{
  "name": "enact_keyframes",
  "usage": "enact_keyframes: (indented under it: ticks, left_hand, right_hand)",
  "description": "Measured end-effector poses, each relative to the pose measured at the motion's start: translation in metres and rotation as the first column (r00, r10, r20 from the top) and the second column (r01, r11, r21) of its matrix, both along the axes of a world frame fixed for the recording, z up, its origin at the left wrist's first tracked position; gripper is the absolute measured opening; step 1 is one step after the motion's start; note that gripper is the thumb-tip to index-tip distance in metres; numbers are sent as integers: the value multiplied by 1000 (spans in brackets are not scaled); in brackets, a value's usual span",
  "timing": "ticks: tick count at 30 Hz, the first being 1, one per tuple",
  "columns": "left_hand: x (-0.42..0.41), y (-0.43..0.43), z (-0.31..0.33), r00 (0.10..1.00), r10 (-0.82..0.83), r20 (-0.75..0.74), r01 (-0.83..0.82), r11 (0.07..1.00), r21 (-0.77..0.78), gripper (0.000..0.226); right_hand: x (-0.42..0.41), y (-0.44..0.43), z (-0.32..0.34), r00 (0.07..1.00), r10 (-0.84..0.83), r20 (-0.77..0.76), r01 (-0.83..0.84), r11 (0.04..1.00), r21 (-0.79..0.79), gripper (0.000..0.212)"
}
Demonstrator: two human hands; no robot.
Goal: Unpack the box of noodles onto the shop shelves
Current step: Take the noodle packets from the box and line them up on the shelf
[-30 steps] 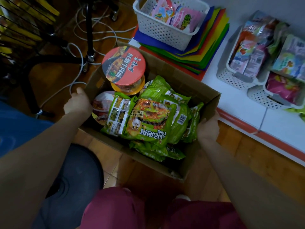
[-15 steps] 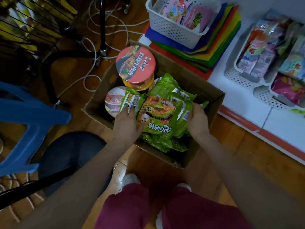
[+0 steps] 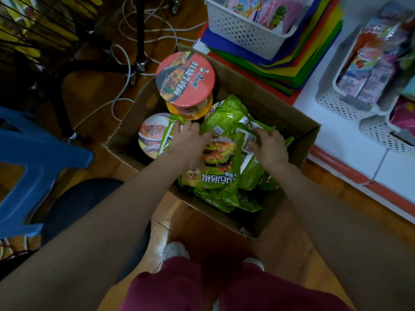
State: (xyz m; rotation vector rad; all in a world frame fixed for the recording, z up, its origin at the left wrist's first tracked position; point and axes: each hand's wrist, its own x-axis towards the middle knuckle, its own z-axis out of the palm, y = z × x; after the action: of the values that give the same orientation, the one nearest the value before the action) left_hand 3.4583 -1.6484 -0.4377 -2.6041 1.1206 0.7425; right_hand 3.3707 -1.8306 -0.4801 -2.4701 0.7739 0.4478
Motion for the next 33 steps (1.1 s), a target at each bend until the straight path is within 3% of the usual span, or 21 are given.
enact_keyframes:
  ticks: [3,7,11,14,16,21,23,26,33]
  left_hand:
    - [-5,18,2,999,38,10,-37,997,-71,84]
    - [-17,25,12,987,143,-79,-153,977,-150,64]
    - [-27,31,28,957,265,-119,-286,929,-233,59]
    - [-37,34,44,951,290,-104,-308,908,-284,52]
    - [-42,39,59,947,301,-110,-320,897,-306,48]
    - [-52,53,126,804,524,-282,-594,691,-411,44]
    - [-53,52,167,754,571,-324,-655,613,-442,47]
    - [-54,49,238,694,602,-395,-713,497,-495,46]
    - [-61,53,405,542,609,-579,-800,164,-577,30]
  right_hand:
    - [-3,-1,-2,999,15,-37,-17,999,-37,36]
    - [-8,7,0,997,-53,-51,57,995,81,34]
    - [-17,7,16,994,-39,-101,46,997,68,59]
    - [-30,10,31,972,77,-221,-64,996,63,49]
    - [-41,15,46,982,51,-183,-38,997,73,45]
    - [-55,20,121,986,-166,-2,161,953,256,37]
    - [-53,15,164,985,-164,59,146,963,228,37]
    - [-48,9,237,962,-188,197,144,965,220,20]
    - [-53,4,407,903,-228,364,140,957,254,28]
